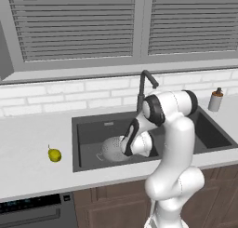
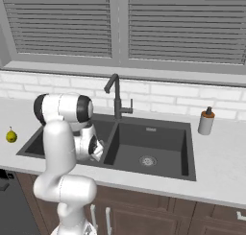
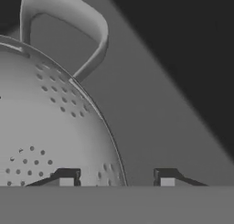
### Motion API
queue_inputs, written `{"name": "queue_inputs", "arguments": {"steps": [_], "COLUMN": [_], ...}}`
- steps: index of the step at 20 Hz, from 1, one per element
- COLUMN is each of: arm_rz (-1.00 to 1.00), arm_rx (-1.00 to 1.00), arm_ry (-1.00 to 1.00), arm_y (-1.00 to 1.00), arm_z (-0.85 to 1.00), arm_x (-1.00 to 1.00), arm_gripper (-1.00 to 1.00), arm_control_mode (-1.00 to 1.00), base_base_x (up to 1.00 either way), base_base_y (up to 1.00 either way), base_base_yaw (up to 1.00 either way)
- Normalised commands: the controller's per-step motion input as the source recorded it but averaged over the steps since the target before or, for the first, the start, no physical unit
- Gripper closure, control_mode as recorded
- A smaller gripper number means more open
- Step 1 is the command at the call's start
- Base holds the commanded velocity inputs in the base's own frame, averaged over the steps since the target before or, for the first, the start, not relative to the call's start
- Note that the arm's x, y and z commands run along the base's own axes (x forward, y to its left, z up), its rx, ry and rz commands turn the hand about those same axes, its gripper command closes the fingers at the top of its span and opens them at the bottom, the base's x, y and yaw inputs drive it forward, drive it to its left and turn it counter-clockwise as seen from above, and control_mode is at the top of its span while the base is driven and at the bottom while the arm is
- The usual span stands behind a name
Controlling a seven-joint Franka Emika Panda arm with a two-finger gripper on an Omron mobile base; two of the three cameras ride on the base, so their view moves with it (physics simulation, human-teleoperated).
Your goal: Put the colander in the sink, put the pear in the colander, and turn on the sink faucet and pour water over the colander.
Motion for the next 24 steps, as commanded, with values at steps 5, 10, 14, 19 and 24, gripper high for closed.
{"name": "queue_inputs", "arguments": {"steps": [5,10,14,19,24], "arm_rz": [0.00,0.00,0.02,0.11,0.17], "arm_rx": [0.00,0.00,0.00,-0.01,-0.13], "arm_ry": [0.00,0.00,0.03,0.08,0.17], "arm_y": [0.01,0.01,0.01,0.23,0.47], "arm_z": [0.65,0.87,0.98,1.00,0.98], "arm_x": [0.00,0.00,-0.09,-0.13,-0.30], "arm_gripper": [-1.00,-1.00,-1.00,-1.00,-1.00], "arm_control_mode": [-1.00,-1.00,-1.00,-1.00,-1.00], "base_base_x": [0.00,0.00,0.00,0.00,0.00], "base_base_y": [0.00,0.00,0.00,0.00,0.00], "base_base_yaw": [0.00,0.00,0.00,0.00,0.00]}}
